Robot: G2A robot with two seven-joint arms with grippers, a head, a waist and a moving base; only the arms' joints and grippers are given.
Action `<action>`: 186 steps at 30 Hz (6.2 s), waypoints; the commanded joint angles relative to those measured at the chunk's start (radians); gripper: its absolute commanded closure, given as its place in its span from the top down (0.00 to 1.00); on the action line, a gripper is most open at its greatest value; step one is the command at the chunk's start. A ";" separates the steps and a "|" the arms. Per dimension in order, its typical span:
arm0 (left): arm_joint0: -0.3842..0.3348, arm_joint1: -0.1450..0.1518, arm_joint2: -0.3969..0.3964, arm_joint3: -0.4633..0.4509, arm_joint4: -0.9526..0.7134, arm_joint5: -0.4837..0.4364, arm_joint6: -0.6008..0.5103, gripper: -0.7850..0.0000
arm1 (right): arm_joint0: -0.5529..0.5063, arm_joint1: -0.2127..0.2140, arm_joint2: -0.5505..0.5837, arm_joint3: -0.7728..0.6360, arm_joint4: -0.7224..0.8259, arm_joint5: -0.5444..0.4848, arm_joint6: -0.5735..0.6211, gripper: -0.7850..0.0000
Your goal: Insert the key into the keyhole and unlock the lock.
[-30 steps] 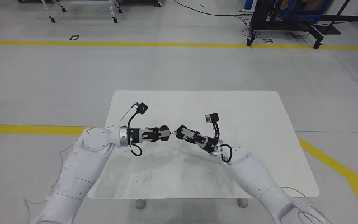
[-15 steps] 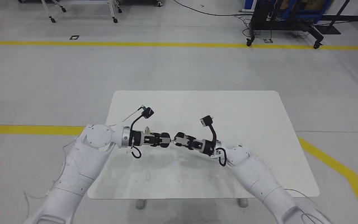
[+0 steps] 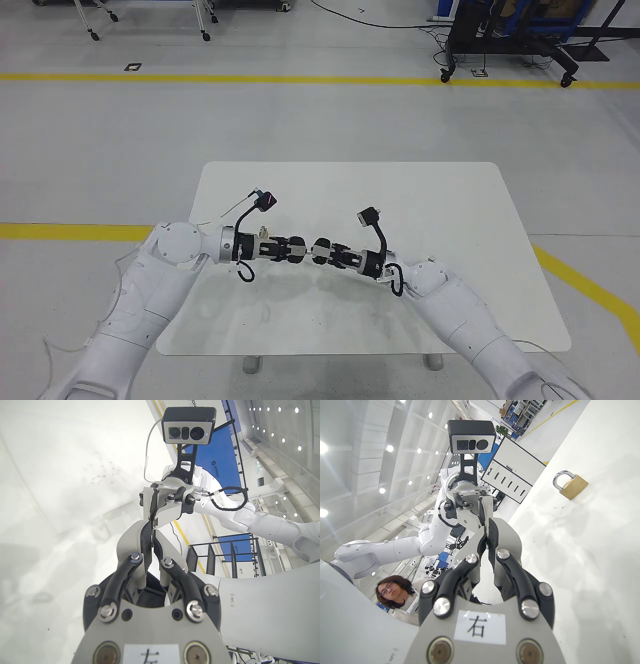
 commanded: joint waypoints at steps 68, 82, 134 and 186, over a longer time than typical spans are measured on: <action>0.053 0.047 0.024 -0.162 1.008 0.253 0.320 0.64 | -0.105 0.069 0.248 -0.060 0.012 -0.193 -0.078 0.00; -0.025 0.011 0.091 -0.033 0.989 0.270 0.356 0.41 | -0.105 0.069 0.248 -0.060 0.012 -0.193 -0.078 0.00; 0.190 0.049 -0.214 -0.285 0.535 0.126 0.358 0.00 | -0.103 0.071 0.254 -0.051 -0.022 -0.172 -0.087 0.00; -0.235 -0.152 0.131 0.469 -0.500 0.141 -0.024 0.00 | -0.008 -0.046 0.068 -0.029 -0.033 -0.069 -0.412 0.00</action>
